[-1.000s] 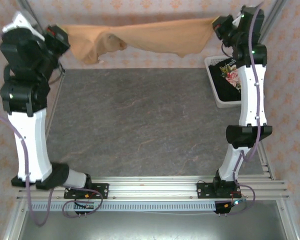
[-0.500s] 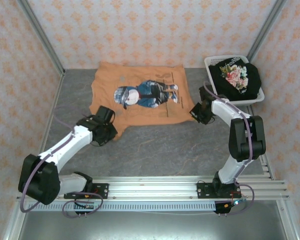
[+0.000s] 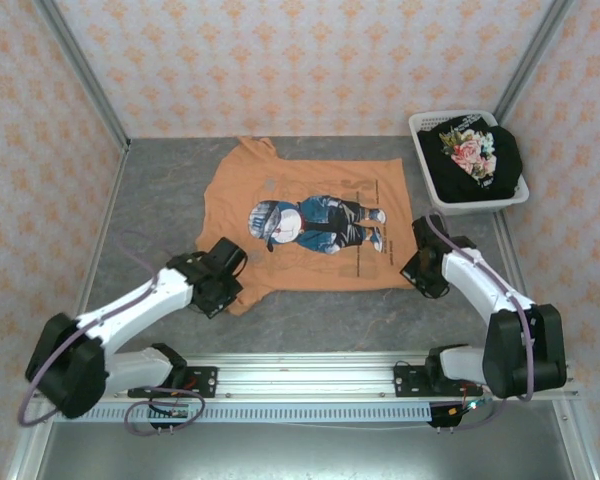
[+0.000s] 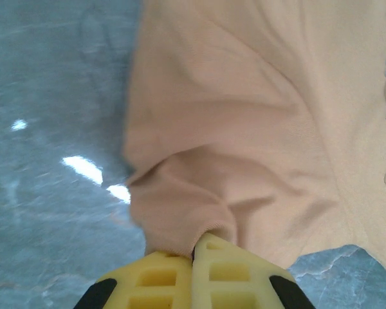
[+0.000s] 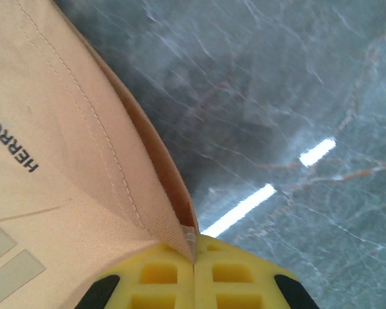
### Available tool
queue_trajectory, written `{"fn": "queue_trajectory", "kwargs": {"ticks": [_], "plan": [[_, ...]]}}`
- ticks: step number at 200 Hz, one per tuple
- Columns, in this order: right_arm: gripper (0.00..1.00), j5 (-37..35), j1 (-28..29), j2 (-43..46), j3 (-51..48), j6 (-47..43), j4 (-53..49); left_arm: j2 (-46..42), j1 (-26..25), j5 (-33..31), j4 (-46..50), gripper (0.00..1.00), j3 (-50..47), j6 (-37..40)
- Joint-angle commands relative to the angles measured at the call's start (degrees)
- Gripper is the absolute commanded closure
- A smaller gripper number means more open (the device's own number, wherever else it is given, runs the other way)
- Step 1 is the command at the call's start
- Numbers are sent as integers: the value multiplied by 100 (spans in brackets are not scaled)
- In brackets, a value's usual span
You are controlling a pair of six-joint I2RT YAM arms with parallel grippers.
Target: Fold and stack the t-shirts
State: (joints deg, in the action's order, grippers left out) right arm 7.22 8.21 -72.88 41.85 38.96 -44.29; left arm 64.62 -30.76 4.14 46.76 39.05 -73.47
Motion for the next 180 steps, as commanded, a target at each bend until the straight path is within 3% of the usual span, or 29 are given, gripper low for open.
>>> {"fn": "queue_trajectory", "kwargs": {"ticks": [1,23,52,83,102,141,180], "plan": [[100,-273,12,35,-115,0,-293,-727,-50,-223,669,100,-473,-931],[100,-274,6,22,-209,-72,-316,-1377,-49,122,310,100,-912,-1163],[100,-346,14,-76,-178,-74,-537,-1391,-99,563,274,100,-1044,-1027],[63,-807,13,248,5,154,-1190,-1250,-226,487,861,100,-801,-681],[52,-719,7,780,-45,456,-1342,-1403,-283,268,1234,100,-700,-674],[50,572,3,1008,-583,1326,-481,-1991,-354,139,1502,100,-898,-1008],[58,1070,-12,878,-842,1937,243,-2086,-353,200,1355,100,-1015,-1023]]}}
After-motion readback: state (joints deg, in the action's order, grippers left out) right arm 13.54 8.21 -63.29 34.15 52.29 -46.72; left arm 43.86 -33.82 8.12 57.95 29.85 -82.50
